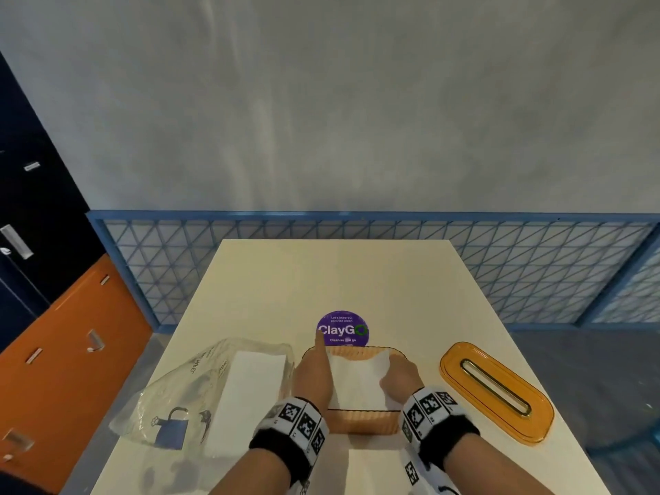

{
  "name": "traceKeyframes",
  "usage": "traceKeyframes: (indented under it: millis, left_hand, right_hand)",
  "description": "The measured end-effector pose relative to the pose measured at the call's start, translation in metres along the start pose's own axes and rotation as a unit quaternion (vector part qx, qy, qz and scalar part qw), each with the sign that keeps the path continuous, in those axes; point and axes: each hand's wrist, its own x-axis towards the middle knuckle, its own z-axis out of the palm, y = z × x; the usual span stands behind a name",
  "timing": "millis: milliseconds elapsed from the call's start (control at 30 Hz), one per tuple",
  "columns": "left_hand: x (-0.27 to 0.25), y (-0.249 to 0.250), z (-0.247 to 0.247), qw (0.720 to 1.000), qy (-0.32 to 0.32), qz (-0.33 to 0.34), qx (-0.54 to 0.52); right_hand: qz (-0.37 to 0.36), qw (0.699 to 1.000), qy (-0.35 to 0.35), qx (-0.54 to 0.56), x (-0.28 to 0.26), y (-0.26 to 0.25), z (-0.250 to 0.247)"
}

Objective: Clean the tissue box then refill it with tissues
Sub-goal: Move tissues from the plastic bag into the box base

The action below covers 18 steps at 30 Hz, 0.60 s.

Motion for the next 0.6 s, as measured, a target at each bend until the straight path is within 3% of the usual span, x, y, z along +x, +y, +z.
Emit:
traceKeyframes:
  millis: [67, 167, 233, 333, 433, 600]
  left_hand:
    - [-0.001, 0.004, 0.002, 0.999, 0.0, -0.001, 0.048]
    - [-0.007, 0.013, 0.007, 0.986, 0.03, 0.036, 0.157]
    - [-0.006, 0.016, 0.014, 0.983, 0.014, 0.066, 0.171]
    - [0.007, 0.009, 0.023, 0.98, -0.07, 0.027, 0.182]
    - [0.014, 0.001, 0.022, 0.971, -0.132, 0.006, 0.2]
    - [0.02, -0.006, 0.02, 0.968, -0.168, 0.013, 0.189]
  right_hand:
    - [-0.012, 0.999, 0.009, -0.041, 0.0, 0.0, 0.005]
    - [-0.058, 0.99, 0.095, -0.084, -0.004, 0.002, 0.008]
    - [-0.118, 0.974, 0.138, -0.137, -0.006, 0.005, 0.011]
    - [-0.194, 0.962, 0.08, -0.177, 0.0, 0.008, 0.016]
    - [-0.185, 0.95, -0.016, -0.25, 0.004, 0.01, 0.017]
    - [-0.182, 0.925, -0.061, -0.327, 0.01, 0.008, 0.014]
